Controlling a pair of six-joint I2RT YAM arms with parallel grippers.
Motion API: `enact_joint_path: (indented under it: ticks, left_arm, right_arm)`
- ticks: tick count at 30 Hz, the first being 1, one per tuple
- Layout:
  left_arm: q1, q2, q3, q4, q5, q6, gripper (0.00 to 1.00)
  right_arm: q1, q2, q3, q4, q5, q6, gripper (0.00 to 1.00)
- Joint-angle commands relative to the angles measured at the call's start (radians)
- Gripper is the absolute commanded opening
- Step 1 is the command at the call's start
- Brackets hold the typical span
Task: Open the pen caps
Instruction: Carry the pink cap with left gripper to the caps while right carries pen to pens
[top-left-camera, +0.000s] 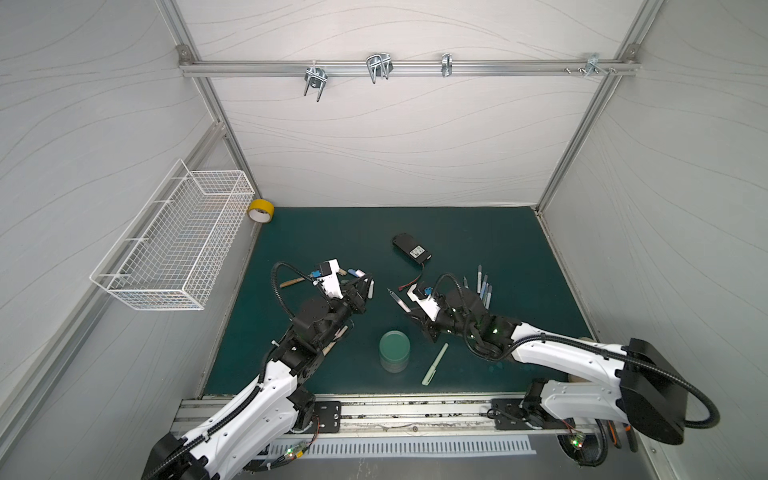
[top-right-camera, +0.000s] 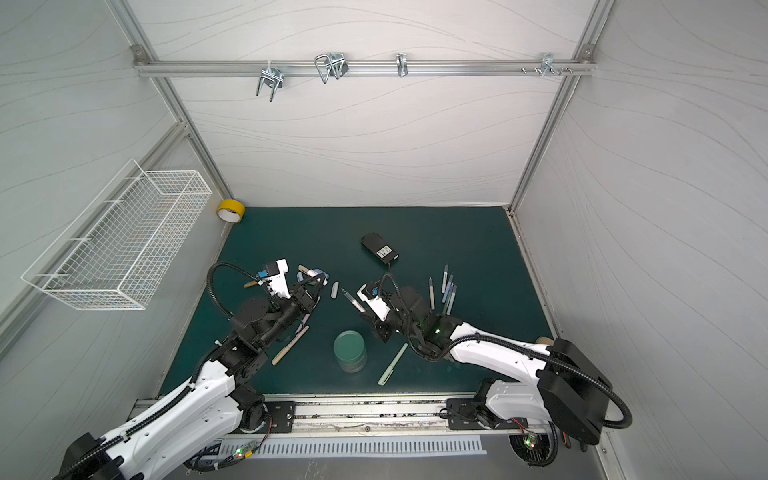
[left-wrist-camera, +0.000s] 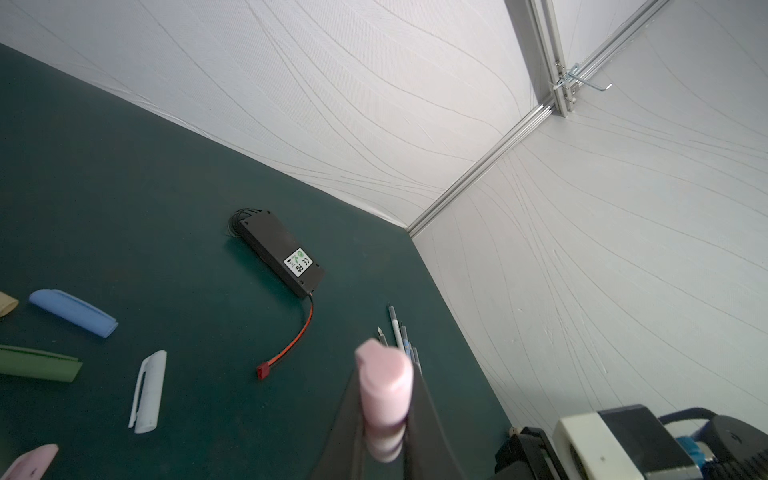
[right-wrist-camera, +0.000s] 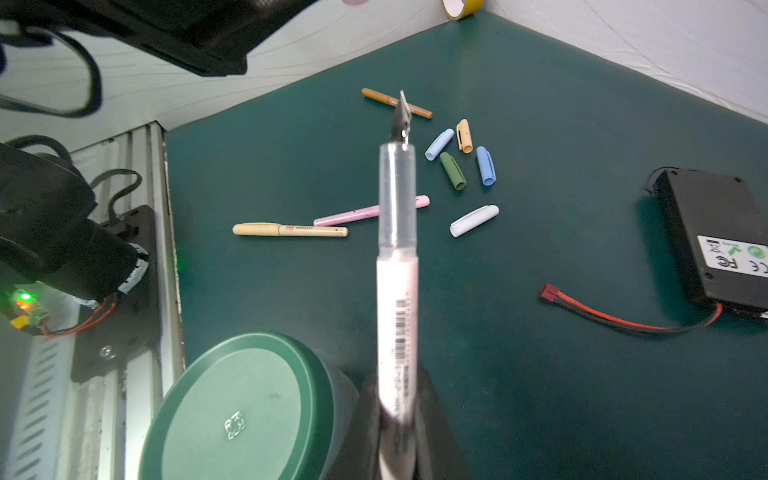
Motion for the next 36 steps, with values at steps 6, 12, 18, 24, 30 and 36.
enact_joint_path:
  ticks: [6, 12, 18, 24, 30, 36]
  left_arm:
    - [0.014, -0.036, -0.009, -0.025, -0.069, -0.009, 0.00]
    - [0.020, -0.046, -0.016, -0.021, -0.069, -0.017, 0.00]
    - [0.028, -0.052, -0.005, -0.072, -0.101, -0.018, 0.00]
    - [0.031, 0.090, 0.096, -0.246, -0.201, 0.045, 0.00]
    - [0.101, 0.324, 0.186, -0.324, -0.209, 0.084, 0.00]
    - [0.200, 0.436, 0.215, -0.373, -0.226, 0.071, 0.00]
  right_arm:
    - [0.001, 0.002, 0.010, -0.031, -0.033, -0.037, 0.00]
    - [-0.059, -0.026, -0.016, -0.017, -0.089, -0.004, 0.00]
    - [-0.128, -0.048, -0.038, -0.001, -0.120, 0.043, 0.00]
    - [-0.183, -0.041, -0.028, -0.046, -0.010, 0.125, 0.00]
    - [-0.299, 0.013, 0.015, -0.156, 0.041, 0.249, 0.00]
    - [-0.428, 0.027, 0.008, -0.220, 0.131, 0.364, 0.00]
